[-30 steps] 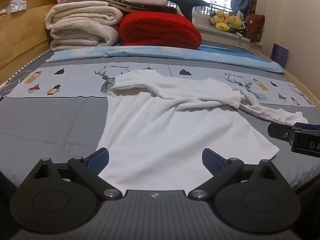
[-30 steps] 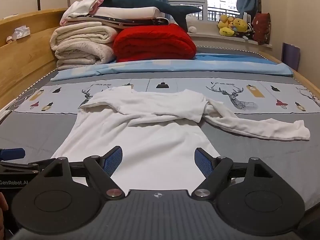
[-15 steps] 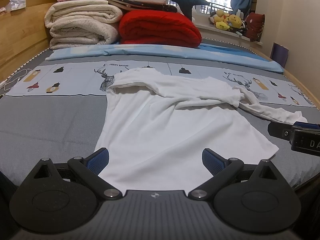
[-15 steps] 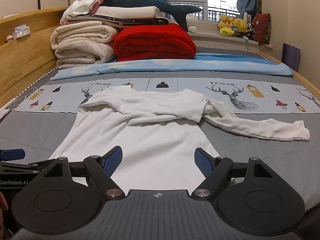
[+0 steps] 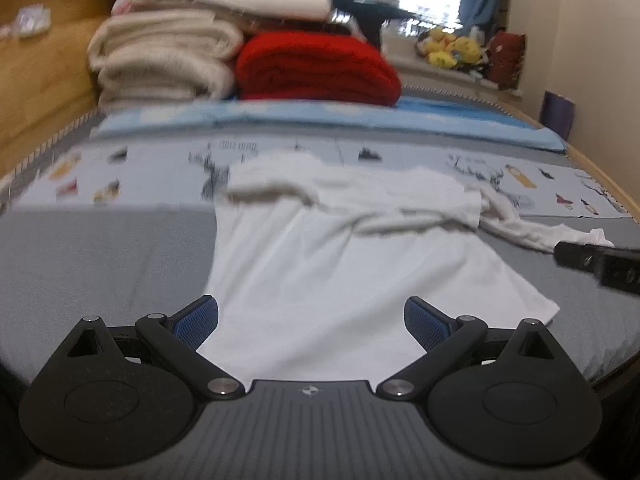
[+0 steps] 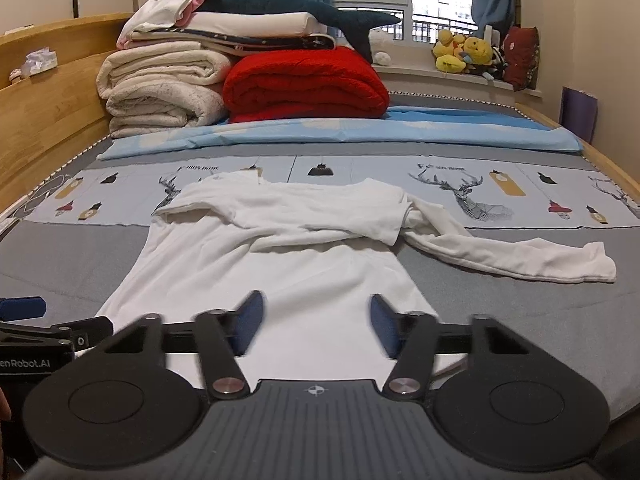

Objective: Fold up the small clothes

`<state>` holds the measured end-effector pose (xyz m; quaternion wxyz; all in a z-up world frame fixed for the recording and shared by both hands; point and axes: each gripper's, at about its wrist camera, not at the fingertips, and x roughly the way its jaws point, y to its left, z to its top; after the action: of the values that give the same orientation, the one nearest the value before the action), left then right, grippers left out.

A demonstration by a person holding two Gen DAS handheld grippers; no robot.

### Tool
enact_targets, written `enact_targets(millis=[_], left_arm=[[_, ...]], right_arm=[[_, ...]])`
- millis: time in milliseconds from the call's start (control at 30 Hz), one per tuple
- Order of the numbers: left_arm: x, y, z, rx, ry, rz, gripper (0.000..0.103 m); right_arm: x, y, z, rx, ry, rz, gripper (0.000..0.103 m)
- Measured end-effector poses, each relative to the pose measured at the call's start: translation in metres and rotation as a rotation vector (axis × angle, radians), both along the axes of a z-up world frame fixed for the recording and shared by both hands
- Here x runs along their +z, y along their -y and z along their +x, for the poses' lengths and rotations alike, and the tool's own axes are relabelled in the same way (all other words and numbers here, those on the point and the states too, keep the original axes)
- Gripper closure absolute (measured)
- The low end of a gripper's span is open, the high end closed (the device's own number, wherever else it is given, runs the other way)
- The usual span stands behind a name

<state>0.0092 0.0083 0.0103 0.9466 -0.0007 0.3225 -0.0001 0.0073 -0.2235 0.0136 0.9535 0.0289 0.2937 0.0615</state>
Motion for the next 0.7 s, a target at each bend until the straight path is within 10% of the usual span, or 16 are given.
enact_targets(millis=[233,333,500,700], left_arm=[[0.055,-0.017,0.051,-0.167,0.163,0.122,0.011],[0.045,-0.031,0.082,-0.233,0.132,0.158,0.034],[-0.010,-0.075,0.119,-0.193,-0.074,0.144,0.051],[-0.065,-0.128,0.161,0.041,-0.502,-0.170,0.051]], right_arm=[[0.043,0.047,0.048,-0.009,0.092,-0.005,0.060],[0.040,0.066,0.086,0.006,0.058,-0.033,0.060],[-0.011,0.088,0.129,-0.029,-0.101,-0.052,0.060],[-0.067,0.105,0.163,-0.083,-0.385,0.080,0.058]])
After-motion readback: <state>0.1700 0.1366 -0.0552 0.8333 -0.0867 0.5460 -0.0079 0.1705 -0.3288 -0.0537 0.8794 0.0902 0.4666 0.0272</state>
